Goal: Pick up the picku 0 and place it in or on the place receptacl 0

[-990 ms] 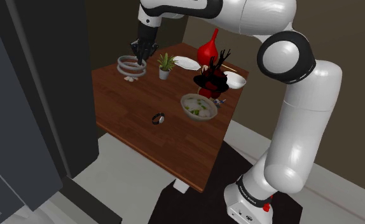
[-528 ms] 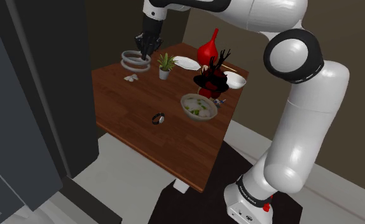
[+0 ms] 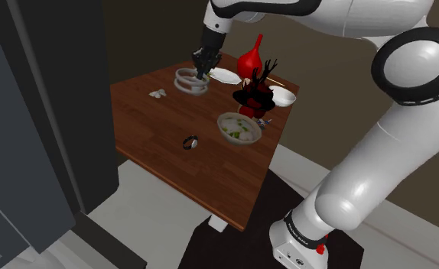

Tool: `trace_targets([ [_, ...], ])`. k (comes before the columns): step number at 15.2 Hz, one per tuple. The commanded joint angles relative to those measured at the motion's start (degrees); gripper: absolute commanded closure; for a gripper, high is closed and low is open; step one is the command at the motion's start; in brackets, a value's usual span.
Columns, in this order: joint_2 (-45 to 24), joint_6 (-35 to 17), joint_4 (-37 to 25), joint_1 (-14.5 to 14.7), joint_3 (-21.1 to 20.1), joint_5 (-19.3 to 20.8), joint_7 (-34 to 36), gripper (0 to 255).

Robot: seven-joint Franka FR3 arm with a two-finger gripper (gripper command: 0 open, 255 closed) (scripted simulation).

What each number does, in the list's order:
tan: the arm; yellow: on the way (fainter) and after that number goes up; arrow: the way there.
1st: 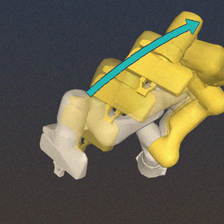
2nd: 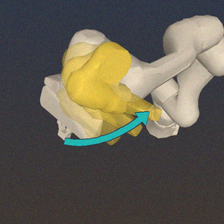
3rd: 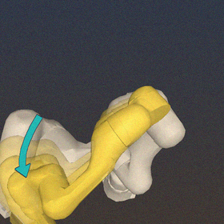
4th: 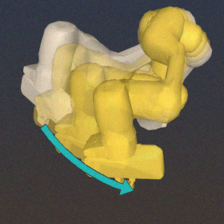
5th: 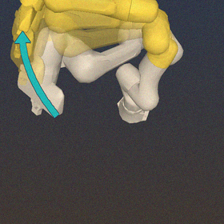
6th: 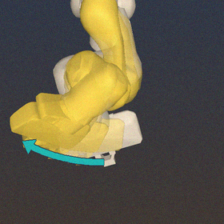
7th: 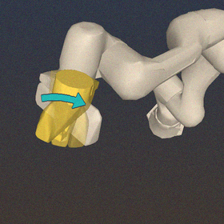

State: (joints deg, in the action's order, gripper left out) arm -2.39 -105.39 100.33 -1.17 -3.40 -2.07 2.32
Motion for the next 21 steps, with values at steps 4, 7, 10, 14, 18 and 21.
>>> trace_targets([
  [4, 9.9, -1.2, 11.3, -2.0, 2.1, -0.6, -4.3, 255],
  [7, 15.2, -1.2, 16.7, -3.1, 3.7, -0.4, -7.0, 255],
  [10, 20.4, -0.8, 21.6, -4.3, 5.4, 0.0, -9.7, 255],
  [14, 26.9, 0.3, 27.0, -6.0, 8.1, 1.2, -13.4, 255],
  [18, 30.0, -0.4, 30.9, -7.0, 9.5, 2.1, -15.4, 255],
  [21, 29.8, -2.8, 33.1, -7.1, 9.6, 2.1, -15.5, 255],
])
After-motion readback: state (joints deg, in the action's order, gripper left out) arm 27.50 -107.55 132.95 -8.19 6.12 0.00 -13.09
